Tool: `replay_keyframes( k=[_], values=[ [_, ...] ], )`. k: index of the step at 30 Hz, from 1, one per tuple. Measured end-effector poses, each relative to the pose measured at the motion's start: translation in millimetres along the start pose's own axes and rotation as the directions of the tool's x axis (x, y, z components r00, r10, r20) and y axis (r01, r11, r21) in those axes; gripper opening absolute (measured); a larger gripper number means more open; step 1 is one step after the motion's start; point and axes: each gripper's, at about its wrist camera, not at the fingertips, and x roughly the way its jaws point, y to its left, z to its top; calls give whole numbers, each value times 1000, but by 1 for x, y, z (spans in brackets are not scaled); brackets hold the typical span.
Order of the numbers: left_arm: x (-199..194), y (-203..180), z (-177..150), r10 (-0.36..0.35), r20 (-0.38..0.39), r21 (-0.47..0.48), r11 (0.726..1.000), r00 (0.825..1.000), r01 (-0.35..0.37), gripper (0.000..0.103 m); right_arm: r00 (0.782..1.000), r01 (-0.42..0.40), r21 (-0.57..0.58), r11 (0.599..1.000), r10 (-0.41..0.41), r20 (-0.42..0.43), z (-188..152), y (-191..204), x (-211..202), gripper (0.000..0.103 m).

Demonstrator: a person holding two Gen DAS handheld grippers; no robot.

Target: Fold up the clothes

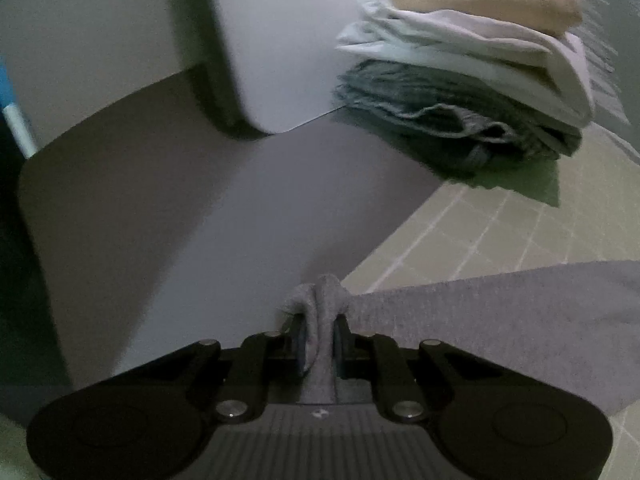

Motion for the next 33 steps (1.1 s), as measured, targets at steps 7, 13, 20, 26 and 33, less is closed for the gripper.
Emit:
replay_keyframes(
  k=[7, 13, 20, 26, 33],
  values=[
    [0, 36, -13, -29, -71, -102, 995, 997, 22, 24, 1000, -26, 25, 999, 25, 19, -8, -6, 0, 103],
    [-27, 21, -8, -44, -19, -50, 998, 999, 43, 61, 993, -75, 54, 996, 70, 90, -11, -23, -16, 103],
    [-65, -58, -14, -274, -24, 128, 953, 961, 275, 78, 985, 49, 120, 992, -68, 159, -22, -88, -34, 103],
    [-105, -155, -70, -465, -208, 266, 820, 861, 507, 81, 983, 119, 245, 962, -148, 105, -48, -162, -38, 103],
    [-131, -230, -151, -401, -373, 438, 719, 837, 540, 83, 999, -19, 245, 969, 8, 45, -73, -208, -35, 82]
  ],
)
